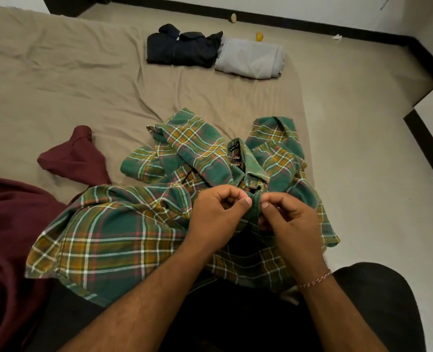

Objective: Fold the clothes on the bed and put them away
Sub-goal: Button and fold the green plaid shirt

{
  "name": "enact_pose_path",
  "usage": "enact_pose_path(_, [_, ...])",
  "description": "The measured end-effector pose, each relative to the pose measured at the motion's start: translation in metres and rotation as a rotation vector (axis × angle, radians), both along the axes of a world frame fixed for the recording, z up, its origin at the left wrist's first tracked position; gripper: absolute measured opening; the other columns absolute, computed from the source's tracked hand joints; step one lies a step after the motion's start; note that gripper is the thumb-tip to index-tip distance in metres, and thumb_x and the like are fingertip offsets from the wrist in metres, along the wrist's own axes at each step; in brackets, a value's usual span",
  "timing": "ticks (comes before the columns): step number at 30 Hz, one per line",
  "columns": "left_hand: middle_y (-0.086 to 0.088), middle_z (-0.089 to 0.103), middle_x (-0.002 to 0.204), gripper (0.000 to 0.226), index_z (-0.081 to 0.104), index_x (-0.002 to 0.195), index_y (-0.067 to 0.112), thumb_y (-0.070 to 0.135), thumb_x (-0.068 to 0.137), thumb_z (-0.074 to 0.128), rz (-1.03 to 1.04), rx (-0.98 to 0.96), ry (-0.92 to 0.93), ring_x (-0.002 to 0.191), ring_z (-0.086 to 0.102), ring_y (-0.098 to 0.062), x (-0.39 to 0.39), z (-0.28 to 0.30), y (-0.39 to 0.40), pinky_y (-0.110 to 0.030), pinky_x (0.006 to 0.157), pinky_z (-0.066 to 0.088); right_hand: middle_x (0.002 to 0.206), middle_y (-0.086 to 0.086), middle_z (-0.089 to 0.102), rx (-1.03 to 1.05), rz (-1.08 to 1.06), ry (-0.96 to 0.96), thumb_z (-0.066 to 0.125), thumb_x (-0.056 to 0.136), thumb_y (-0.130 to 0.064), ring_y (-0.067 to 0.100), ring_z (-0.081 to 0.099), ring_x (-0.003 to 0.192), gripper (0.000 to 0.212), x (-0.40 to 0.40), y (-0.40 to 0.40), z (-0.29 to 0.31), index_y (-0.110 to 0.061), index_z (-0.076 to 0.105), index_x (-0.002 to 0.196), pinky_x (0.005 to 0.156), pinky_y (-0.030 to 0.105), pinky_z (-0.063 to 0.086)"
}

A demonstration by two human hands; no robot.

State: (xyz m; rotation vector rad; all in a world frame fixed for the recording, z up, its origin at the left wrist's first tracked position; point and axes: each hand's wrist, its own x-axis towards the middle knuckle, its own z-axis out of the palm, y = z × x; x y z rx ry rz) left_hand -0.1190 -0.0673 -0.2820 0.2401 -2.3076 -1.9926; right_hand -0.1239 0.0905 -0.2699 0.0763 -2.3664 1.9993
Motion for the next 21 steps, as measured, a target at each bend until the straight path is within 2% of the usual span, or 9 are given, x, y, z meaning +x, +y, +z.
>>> enact_pose_path(5, [0.007,0.062,0.054,0.016,0.075,0.081,0.014,0.011,0.096,0.072,-0.06,0.032,-0.064,0.045,0.052,-0.006,-0.003,0.002,-0.002,-0.02,0.048,0.042,0.076,0.005,0.073,-0.022,0.007,0.002,0.073,0.091,0.001,0.017,0.07,0.059,0.013,0.002,-0.005,0.0,-0.01,0.074,0.097,0.055,0.026,0.058])
enact_pose_path(8, [0.0,0.062,0.053,0.015,0.075,0.085,0.011,0.011,0.098,0.069,-0.089,0.071,-0.116,0.045,0.054,-0.011,-0.004,0.001,-0.005,-0.025,0.047,0.045,0.078,0.003,0.073,0.052,0.007,0.026,0.075,0.091,-0.002,0.019,0.072,0.063,0.016,0.001,-0.006,-0.004,-0.017,0.075,0.097,0.056,0.03,0.06])
enact_pose_path(11, [-0.009,0.066,0.057,0.019,0.077,0.085,0.012,0.014,0.101,0.066,-0.082,0.067,-0.122,0.048,0.059,-0.016,-0.004,-0.001,-0.003,-0.029,0.051,0.05,0.08,-0.005,0.071,0.181,-0.027,0.082,0.079,0.088,-0.007,0.017,0.071,0.069,0.019,0.001,-0.006,-0.011,-0.024,0.075,0.096,0.063,0.037,0.063])
enact_pose_path(14, [-0.01,0.069,0.06,0.021,0.077,0.083,0.013,0.019,0.101,0.067,-0.082,0.045,-0.083,0.051,0.062,-0.018,-0.003,-0.003,-0.002,-0.03,0.054,0.053,0.082,-0.011,0.069,0.285,-0.068,0.178,0.08,0.086,-0.009,0.013,0.068,0.072,0.017,0.001,-0.008,-0.012,-0.024,0.075,0.093,0.067,0.03,0.061])
enact_pose_path(17, [-0.006,0.071,0.062,0.016,0.077,0.086,0.016,0.017,0.1,0.069,-0.083,-0.021,-0.064,0.053,0.065,-0.015,-0.003,-0.006,-0.003,-0.028,0.053,0.053,0.086,-0.008,0.071,0.281,-0.065,0.183,0.082,0.085,-0.01,0.013,0.069,0.077,0.014,-0.001,-0.009,-0.015,-0.023,0.076,0.089,0.07,0.028,0.059])
enact_pose_path(19, [-0.002,0.07,0.062,0.016,0.077,0.087,0.018,0.017,0.1,0.068,-0.074,-0.097,-0.043,0.054,0.066,-0.014,-0.004,-0.008,-0.003,-0.032,0.055,0.056,0.085,0.001,0.074,0.116,-0.061,0.024,0.08,0.087,-0.008,0.018,0.072,0.078,0.012,-0.002,-0.01,-0.016,-0.02,0.078,0.089,0.069,0.033,0.061])
enact_pose_path(21, [0.0,0.069,0.06,0.017,0.075,0.086,0.02,0.018,0.101,0.067,-0.091,-0.124,-0.032,0.055,0.064,-0.013,-0.005,-0.009,-0.005,-0.036,0.057,0.057,0.082,0.01,0.074,-0.223,-0.034,-0.277,0.075,0.088,-0.004,0.022,0.069,0.077,0.009,-0.003,-0.011,-0.012,-0.012,0.076,0.09,0.065,0.032,0.06])
